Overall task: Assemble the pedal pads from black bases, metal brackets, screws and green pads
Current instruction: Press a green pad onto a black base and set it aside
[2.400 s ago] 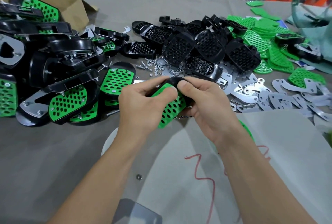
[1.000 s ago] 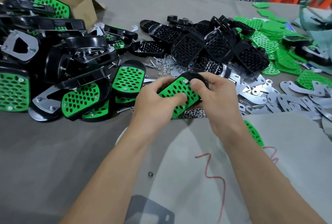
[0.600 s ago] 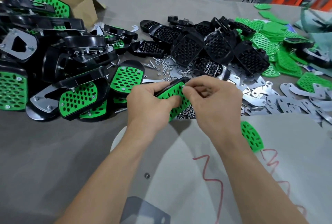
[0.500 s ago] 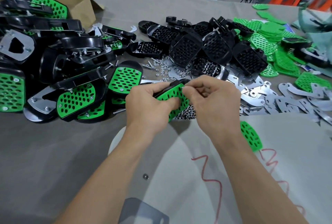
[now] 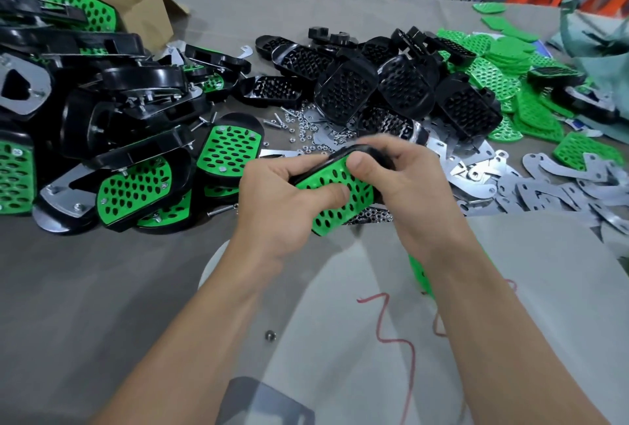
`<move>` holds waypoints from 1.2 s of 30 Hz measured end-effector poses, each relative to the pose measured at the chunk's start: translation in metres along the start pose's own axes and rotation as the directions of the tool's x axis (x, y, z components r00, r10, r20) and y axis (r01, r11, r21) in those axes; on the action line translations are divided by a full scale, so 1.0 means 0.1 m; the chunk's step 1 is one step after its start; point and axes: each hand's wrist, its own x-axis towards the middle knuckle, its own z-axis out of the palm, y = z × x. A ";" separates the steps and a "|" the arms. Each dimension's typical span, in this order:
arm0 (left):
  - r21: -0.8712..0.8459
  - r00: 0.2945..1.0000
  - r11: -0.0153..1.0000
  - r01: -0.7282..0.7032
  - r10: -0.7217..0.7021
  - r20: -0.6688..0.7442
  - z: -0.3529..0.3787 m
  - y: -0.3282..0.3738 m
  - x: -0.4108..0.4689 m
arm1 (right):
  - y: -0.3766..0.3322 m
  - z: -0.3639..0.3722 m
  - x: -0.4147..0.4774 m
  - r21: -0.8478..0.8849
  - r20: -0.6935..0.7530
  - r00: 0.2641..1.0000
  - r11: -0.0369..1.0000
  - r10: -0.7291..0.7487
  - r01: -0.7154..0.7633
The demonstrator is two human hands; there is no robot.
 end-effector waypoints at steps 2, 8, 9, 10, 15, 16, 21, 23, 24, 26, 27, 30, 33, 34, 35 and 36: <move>-0.001 0.999 0.999 0.040 -0.040 -0.008 0.01 0.00 0.00 | 0.01 0.04 0.00 -0.083 -0.037 0.997 0.995 -0.063 0.060; 0.198 0.995 0.976 0.085 -0.095 0.039 0.02 -0.02 0.01 | 0.07 0.07 -0.03 -0.141 -0.051 0.995 0.987 -0.082 0.074; 0.264 0.996 0.963 0.057 -0.072 0.047 0.03 -0.04 0.01 | 0.06 0.08 -0.03 -0.161 -0.032 0.996 0.984 -0.081 0.074; 0.294 0.998 0.955 0.039 -0.053 0.038 0.04 -0.07 0.01 | 0.06 0.10 -0.03 -0.177 0.000 0.996 0.981 -0.085 0.083; 0.215 0.993 0.974 0.076 -0.054 -0.104 0.02 -0.11 0.07 | -0.03 0.24 0.08 -0.168 0.044 0.999 0.986 0.008 -0.001; 0.213 0.989 0.973 0.087 -0.060 -0.132 0.01 -0.11 0.08 | -0.04 0.26 0.15 -0.173 -0.004 1.000 0.984 0.028 -0.028; 0.314 0.958 0.933 0.174 -0.085 -0.275 -0.02 -0.13 0.11 | -0.14 0.36 0.71 -0.488 0.026 0.997 0.870 -0.069 0.073; 0.290 0.951 0.933 0.214 -0.131 -0.279 -0.04 -0.13 0.12 | -0.21 0.50 0.98 -0.650 0.201 0.978 0.740 -0.051 0.172; 0.285 0.947 0.931 0.230 -0.147 -0.284 -0.04 -0.14 0.12 | -0.23 0.60 1.10 -0.716 0.276 0.960 0.659 -0.037 0.231; 0.290 0.937 0.922 0.257 -0.164 -0.309 -0.04 -0.16 0.12 | -0.21 0.81 1.29 -0.791 0.365 0.930 0.513 -0.040 0.332; 0.296 0.930 0.916 0.271 -0.170 -0.325 -0.03 -0.16 0.12 | -0.19 0.90 1.35 -0.813 0.380 0.924 0.458 -0.051 0.360; 0.330 0.920 0.900 0.284 -0.158 -0.360 -0.03 -0.19 0.11 | -0.11 1.06 1.46 -0.849 0.378 0.923 0.371 -0.070 0.376; 0.372 0.925 0.889 0.267 -0.129 -0.357 -0.02 -0.22 0.14 | -0.08 1.09 1.50 -0.873 0.361 0.932 0.341 -0.028 0.349; 0.392 0.931 0.884 0.257 -0.117 -0.345 -0.01 -0.23 0.14 | -0.09 1.10 1.50 -0.885 0.361 0.932 0.311 -0.015 0.347; 0.413 0.937 0.877 0.247 -0.107 -0.332 0.00 -0.24 0.14 | -0.10 1.10 1.48 -0.893 0.360 0.933 0.290 0.002 0.344; 0.431 0.942 0.871 0.237 -0.097 -0.321 0.02 -0.24 0.14 | -0.12 1.09 1.44 -0.901 0.355 0.935 0.275 0.019 0.337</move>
